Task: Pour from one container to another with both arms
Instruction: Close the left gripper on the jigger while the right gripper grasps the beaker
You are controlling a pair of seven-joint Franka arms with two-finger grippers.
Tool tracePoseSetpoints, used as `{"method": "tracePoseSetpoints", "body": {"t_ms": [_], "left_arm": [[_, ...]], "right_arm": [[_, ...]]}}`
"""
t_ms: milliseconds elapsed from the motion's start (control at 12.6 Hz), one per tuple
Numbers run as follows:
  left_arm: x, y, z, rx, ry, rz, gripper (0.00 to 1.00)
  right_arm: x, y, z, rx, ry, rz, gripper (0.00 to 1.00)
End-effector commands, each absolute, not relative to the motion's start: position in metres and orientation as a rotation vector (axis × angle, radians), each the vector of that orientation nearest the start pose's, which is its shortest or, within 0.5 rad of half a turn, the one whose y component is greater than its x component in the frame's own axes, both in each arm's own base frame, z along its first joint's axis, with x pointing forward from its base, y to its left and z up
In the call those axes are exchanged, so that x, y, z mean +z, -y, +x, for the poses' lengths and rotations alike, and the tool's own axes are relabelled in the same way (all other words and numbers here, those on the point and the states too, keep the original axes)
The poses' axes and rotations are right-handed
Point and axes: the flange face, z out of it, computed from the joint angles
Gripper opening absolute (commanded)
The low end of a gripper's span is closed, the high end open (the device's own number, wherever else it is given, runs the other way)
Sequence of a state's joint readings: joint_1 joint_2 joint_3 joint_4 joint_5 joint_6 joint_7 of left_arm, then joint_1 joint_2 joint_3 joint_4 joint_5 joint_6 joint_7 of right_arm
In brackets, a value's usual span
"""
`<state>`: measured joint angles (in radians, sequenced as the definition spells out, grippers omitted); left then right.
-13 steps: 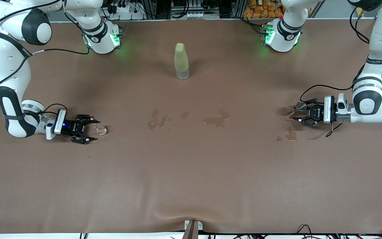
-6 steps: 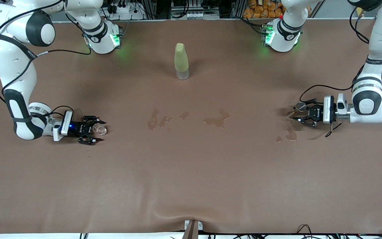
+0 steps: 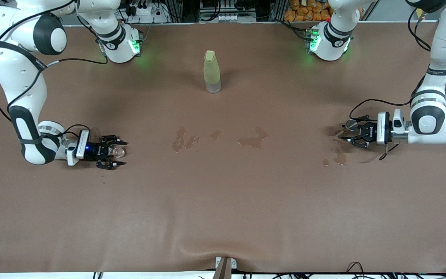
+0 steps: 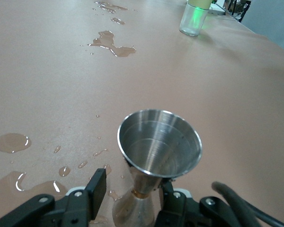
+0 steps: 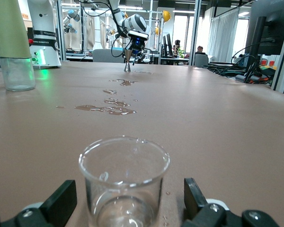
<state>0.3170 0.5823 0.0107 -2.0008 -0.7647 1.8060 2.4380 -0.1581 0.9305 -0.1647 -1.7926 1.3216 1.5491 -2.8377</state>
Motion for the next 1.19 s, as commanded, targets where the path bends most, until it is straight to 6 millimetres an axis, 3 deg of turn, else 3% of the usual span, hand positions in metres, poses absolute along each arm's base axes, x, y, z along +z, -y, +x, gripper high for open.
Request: {"method": "tracePoseSetpoints", "body": {"t_ms": [0,159,397,635,952,1111], "left_arm": [[0.148,-0.114,0.514,0.623,1.621,1.545,0.54],[0.148,-0.114,0.513,0.623,1.616,1.543,0.53],[0.155,-0.115,0.514,0.628,1.628,1.544,0.30],[0.155,-0.114,0.515,0.628,1.631,1.543,0.15],[0.165,-0.110,0.523,0.640,1.658,1.532,0.00],[0.178,-0.095,0.531,0.655,1.689,1.501,0.00]], "right_arm": [[0.020,0.062,0.536,-1.359,1.622,-1.160,0.89],[0.020,0.061,0.536,-1.367,1.632,-1.152,0.74],[0.020,0.062,0.536,-1.369,1.634,-1.151,0.39],[0.020,0.061,0.536,-1.367,1.627,-1.152,0.19],[0.037,0.060,0.546,-1.360,1.632,-1.159,0.10],[0.056,0.060,0.556,-1.311,1.601,-1.191,0.03]]}}
